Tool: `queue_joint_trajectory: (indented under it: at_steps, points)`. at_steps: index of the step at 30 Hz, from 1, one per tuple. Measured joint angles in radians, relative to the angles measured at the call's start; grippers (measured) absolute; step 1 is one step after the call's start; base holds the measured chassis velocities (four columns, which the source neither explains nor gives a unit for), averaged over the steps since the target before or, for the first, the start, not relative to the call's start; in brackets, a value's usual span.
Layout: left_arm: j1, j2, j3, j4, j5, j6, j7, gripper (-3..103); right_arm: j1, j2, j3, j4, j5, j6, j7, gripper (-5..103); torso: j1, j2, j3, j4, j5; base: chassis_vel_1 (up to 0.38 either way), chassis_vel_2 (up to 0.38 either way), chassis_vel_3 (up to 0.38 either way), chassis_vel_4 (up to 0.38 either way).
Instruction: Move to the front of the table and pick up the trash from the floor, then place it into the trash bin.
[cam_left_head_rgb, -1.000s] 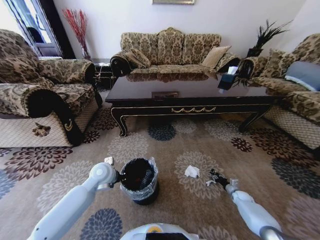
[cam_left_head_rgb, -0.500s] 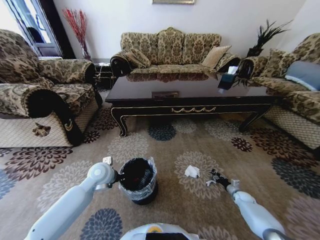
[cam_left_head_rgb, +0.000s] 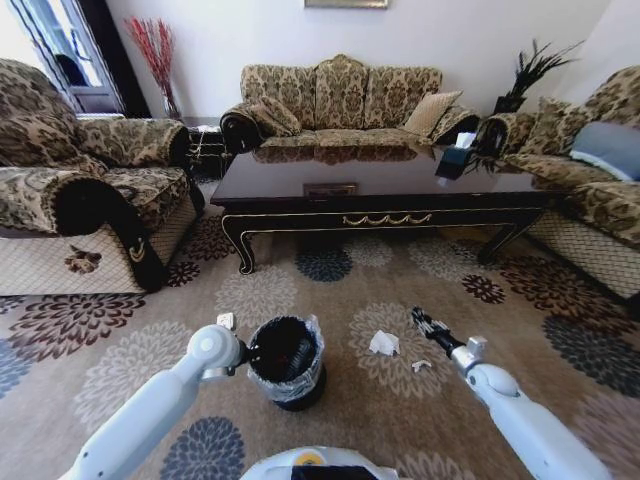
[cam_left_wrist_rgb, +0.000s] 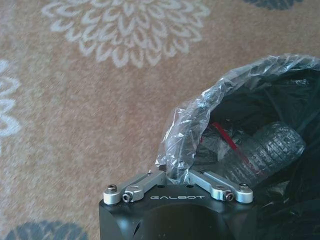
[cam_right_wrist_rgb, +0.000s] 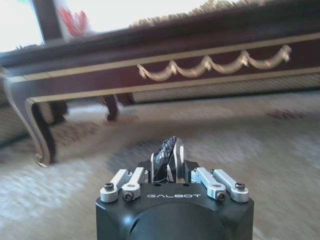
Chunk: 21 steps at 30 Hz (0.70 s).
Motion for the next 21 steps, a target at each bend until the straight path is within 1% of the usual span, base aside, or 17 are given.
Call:
queue_joint_trajectory:
  at_steps: [1, 3, 4, 6, 8, 11, 13, 14, 16, 18, 21]
  points:
    - [-0.017, -0.013, 0.01, 0.007, 0.0, 0.0, -0.003, 0, -0.031, -0.004, 0.017, 0.062, 0.008, -0.005, 0.005, 31, 0.0, 0.0, 0.0, -0.0004, 0.0, 0.0, 0.0, 0.0, 0.0]
    - [-0.026, -0.02, 0.014, 0.01, 0.0, 0.0, -0.005, 0, -0.046, -0.004, 0.024, 0.093, 0.011, -0.008, 0.009, 31, 0.0, 0.0, 0.0, -0.0004, 0.0, 0.0, 0.0, 0.0, 0.0]
    - [-0.041, -0.034, 0.019, 0.016, -0.004, 0.0, -0.009, 0, -0.068, -0.005, 0.034, 0.143, 0.012, -0.011, 0.015, 31, 0.0, 0.0, 0.0, -0.0004, 0.0, 0.0, 0.0, 0.0, 0.0]
    - [-0.075, -0.058, 0.037, 0.025, -0.01, 0.0, -0.018, 0, -0.11, -0.006, 0.051, 0.243, -0.015, -0.009, 0.027, 31, 0.0, 0.0, 0.0, -0.0001, -0.0001, 0.0, 0.0, 0.0, 0.0]
    - [-0.083, -0.062, 0.044, 0.027, -0.011, 0.0, -0.019, 0, -0.122, -0.005, 0.055, 0.268, -0.024, -0.008, 0.028, 31, 0.0, 0.0, 0.0, -0.0001, 0.0, 0.0, 0.0, 0.0, 0.0]
    - [-0.127, -0.086, 0.086, 0.052, -0.009, 0.0, -0.026, 0, -0.176, 0.0, 0.072, 0.385, -0.047, -0.006, 0.035, 31, 0.0, 0.0, 0.0, 0.0, 0.0, 0.0, 0.0, 0.0, 0.0]
    - [-0.153, -0.098, 0.114, 0.065, -0.008, 0.0, -0.028, 0, -0.205, 0.004, 0.082, 0.438, -0.071, -0.004, 0.035, 31, 0.0, 0.0, 0.0, -0.0001, 0.0, 0.0, 0.0, 0.0, 0.0]
    - [-0.153, -0.098, 0.114, 0.065, -0.008, 0.0, -0.028, 0, -0.205, 0.004, 0.082, 0.438, -0.071, -0.004, 0.035, 31, 0.0, 0.0, 0.0, -0.0001, 0.0, 0.0, 0.0, 0.0, 0.0]
    - [-0.193, -0.117, 0.158, 0.089, -0.006, 0.0, -0.031, 0, -0.247, 0.008, 0.095, 0.51, -0.102, -0.001, 0.034, 31, 0.0, 0.0, 0.0, -0.0001, 0.0001, 0.0, 0.0, 0.0, 0.0]
    - [-0.205, -0.126, 0.169, 0.097, -0.005, 0.0, -0.032, 0, -0.26, 0.011, 0.099, 0.533, -0.11, 0.0, 0.034, 31, 0.0, 0.0, 0.0, -0.0001, 0.0, 0.0, 0.0, 0.0, 0.0]
    - [-0.25, -0.16, 0.221, 0.13, -0.002, -0.001, -0.038, 0, -0.31, 0.024, 0.108, 0.614, -0.154, 0.003, 0.031, 31, 0.0, 0.0, 0.0, -0.0002, -0.0001, 0.0, 0.0, 0.0, 0.0]
